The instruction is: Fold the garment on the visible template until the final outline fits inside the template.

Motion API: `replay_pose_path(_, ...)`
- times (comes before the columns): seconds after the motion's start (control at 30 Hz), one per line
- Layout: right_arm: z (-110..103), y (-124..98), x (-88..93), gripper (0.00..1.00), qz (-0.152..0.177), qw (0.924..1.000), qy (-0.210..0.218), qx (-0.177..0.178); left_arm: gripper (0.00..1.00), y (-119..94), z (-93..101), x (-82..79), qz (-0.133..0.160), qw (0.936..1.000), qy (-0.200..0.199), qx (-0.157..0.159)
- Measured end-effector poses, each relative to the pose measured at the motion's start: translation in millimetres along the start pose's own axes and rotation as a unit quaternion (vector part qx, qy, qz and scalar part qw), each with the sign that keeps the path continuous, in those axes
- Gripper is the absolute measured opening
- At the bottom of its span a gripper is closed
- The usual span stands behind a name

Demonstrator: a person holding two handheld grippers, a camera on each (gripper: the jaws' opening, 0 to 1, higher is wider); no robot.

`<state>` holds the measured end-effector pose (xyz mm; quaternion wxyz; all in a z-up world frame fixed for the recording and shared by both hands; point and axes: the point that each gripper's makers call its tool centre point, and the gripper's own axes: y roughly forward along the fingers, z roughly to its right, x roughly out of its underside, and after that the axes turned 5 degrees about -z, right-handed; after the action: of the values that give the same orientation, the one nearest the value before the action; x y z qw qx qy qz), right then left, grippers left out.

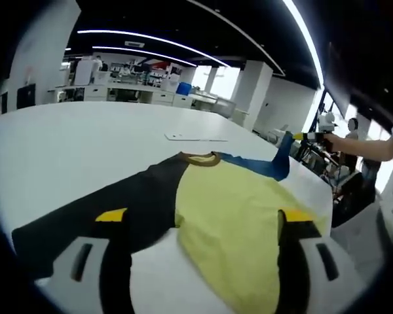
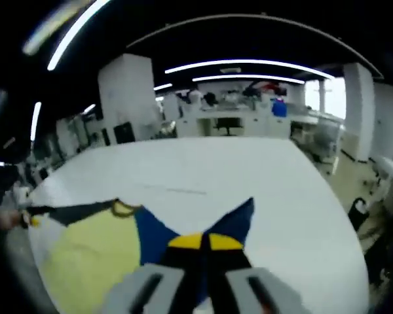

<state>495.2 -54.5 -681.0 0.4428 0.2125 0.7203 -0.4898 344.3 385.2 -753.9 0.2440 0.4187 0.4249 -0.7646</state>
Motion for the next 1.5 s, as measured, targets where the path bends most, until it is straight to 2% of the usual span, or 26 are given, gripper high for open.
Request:
replay_pose_path(0.17,-62.5,27.3,-22.8,0.00,0.002,0.9976,-0.019,-0.067,0.91,-4.5,9.6,5.5,-0.008,0.9995,0.029,0.003)
replay_pose_path(0.2,-80.1,33.1,-25.0,0.00,-0.001,0.9959,-0.024,-0.087,0.91,-6.2,9.6,6.5,-0.010,0.9994,0.033,0.002)
replay_pose_path(0.47,-157.3,64.3,-33.3,0.00,-0.008,0.9867,-0.041,-0.157,0.90,-19.8,13.1,10.1,-0.004,0.9995,0.030,-0.002)
replay_pose_path(0.7,-208.5,89.4,-39.7,0.00,-0.007,0.9771,-0.040,-0.209,0.89,-35.8,11.4,16.9,-0.002,0.9996,0.021,-0.017)
replay_pose_path(0.83,-235.3,92.6,-44.5,0.00,-0.003,0.9717,-0.040,-0.233,0.89,-43.8,5.3,18.0,0.003,0.9996,0.013,-0.026)
replay_pose_path(0.93,-261.0,93.7,-49.5,0.00,0.002,0.9649,-0.030,-0.261,0.89,-46.1,3.9,18.7,0.006,0.9995,0.008,-0.031)
replay_pose_path(1.03,-275.1,99.4,-49.2,0.00,0.000,0.9617,-0.034,-0.272,0.89,-46.4,4.9,20.2,0.004,0.9994,0.006,-0.033)
replay_pose_path(1.1,-285.5,106.9,-44.2,0.00,-0.009,0.9586,-0.035,-0.282,0.89,-46.3,5.8,21.2,0.004,0.9994,0.005,-0.033)
replay_pose_path(1.2,-303.7,117.6,-27.0,0.00,-0.024,0.9553,-0.051,-0.290,0.88,-45.3,6.5,22.3,0.003,0.9994,0.000,-0.033)
replay_pose_path(1.3,-313.8,143.3,-2.9,0.00,-0.047,0.9552,-0.061,-0.286,0.88,-44.3,5.2,25.5,0.003,0.9994,-0.004,-0.033)
replay_pose_path(1.5,-335.3,167.2,44.0,0.00,-0.091,0.9522,-0.089,-0.278,0.88,-43.6,5.4,29.7,0.003,0.9993,-0.015,-0.033)
